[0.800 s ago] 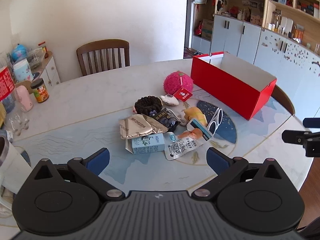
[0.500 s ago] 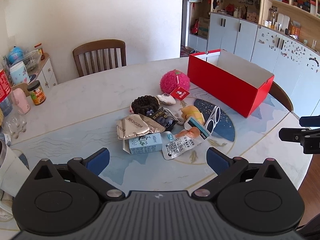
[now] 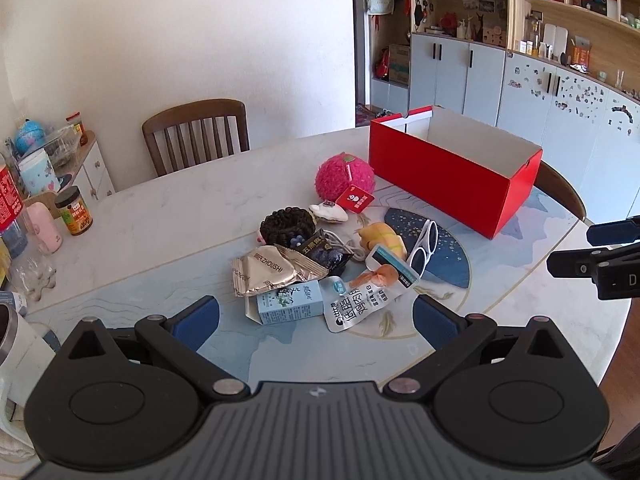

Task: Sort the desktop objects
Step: 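Move both tools toward the pile of items on the table, then grasp the silver pouch with left tool while right tool grasps yellow plush toy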

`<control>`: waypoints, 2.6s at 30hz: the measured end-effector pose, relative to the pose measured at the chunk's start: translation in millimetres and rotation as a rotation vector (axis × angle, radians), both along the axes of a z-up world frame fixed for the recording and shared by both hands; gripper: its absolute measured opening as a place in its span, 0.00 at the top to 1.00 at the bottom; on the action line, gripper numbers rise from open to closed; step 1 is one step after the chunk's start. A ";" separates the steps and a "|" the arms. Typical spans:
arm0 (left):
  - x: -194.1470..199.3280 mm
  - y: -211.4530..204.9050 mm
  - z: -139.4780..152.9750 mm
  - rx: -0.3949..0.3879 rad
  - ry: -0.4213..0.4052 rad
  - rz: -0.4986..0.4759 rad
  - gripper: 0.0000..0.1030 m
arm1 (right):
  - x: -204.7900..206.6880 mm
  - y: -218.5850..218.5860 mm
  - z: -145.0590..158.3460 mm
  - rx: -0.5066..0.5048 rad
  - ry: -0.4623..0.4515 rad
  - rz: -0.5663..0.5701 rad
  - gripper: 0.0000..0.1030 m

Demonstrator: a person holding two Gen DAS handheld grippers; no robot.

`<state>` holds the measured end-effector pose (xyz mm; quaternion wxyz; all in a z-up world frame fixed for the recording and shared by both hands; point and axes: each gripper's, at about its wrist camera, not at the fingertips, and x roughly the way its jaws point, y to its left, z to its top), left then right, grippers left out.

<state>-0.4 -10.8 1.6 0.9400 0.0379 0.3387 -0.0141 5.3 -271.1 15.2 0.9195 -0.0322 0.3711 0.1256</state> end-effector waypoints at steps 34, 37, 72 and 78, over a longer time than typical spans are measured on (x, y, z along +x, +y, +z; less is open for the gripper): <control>11.0 5.6 -8.2 -0.005 0.010 -0.044 0.00 | 7.5 17.2 0.0 0.014 0.010 0.088 0.00; 13.1 8.4 -9.0 -0.019 0.012 -0.052 0.00 | 8.8 21.4 1.4 0.006 -0.012 0.104 0.00; 164.6 86.7 -105.0 -0.188 0.232 0.210 0.16 | 173.7 80.5 -80.7 -0.024 0.118 0.330 0.00; 177.2 93.5 -115.3 -0.245 0.267 0.221 0.21 | 188.6 89.2 -92.9 0.005 0.175 0.323 0.00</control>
